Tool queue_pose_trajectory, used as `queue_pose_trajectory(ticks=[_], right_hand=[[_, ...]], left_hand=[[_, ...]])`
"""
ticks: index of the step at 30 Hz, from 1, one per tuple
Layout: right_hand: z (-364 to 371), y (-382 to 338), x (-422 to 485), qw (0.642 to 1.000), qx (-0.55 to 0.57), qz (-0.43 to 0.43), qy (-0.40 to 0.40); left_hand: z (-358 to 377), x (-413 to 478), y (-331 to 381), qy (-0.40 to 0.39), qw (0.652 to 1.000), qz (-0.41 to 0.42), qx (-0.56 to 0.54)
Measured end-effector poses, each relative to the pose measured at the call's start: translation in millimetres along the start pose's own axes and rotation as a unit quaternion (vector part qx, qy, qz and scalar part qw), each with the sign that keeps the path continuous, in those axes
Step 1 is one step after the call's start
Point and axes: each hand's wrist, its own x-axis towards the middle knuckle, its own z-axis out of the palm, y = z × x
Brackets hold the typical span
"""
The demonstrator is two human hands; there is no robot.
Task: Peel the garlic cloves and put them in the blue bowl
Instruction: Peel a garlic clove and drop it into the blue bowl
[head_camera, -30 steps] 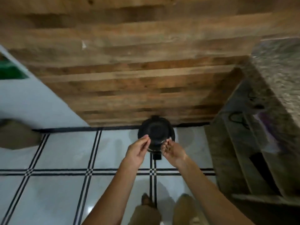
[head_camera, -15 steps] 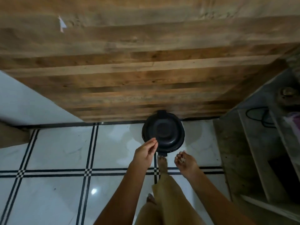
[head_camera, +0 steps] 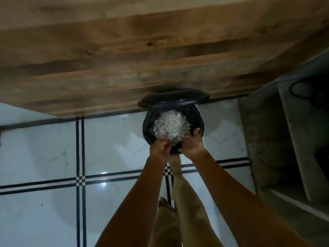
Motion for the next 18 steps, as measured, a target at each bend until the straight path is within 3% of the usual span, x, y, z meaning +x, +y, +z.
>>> queue_pose_trajectory(ticks=[3, 9, 13, 18], right_hand=[[4.3, -11.6, 10.2, 0.998, 0.036, 0.005, -0.042], [-3.4, -16.6, -15.3, 0.997, -0.055, -0.048, 0.007], [-2.1, -20.9, -81.7, 0.992, -0.081, -0.085, -0.038], [-17.2, -28.3, -214.8, 0.945, -0.252, -0.209, 0.024]], left_hand=[[10.5, 8.9, 2.3, 0.019, 1.000, 0.021, 0.004], [6.9, -26.8, 12.3, 0.009, 0.998, 0.020, 0.056], [8.4, -101.1, 21.7, -0.039, 0.993, 0.041, 0.107], [26.6, -213.8, 3.8, -0.083, 0.968, 0.109, 0.209]])
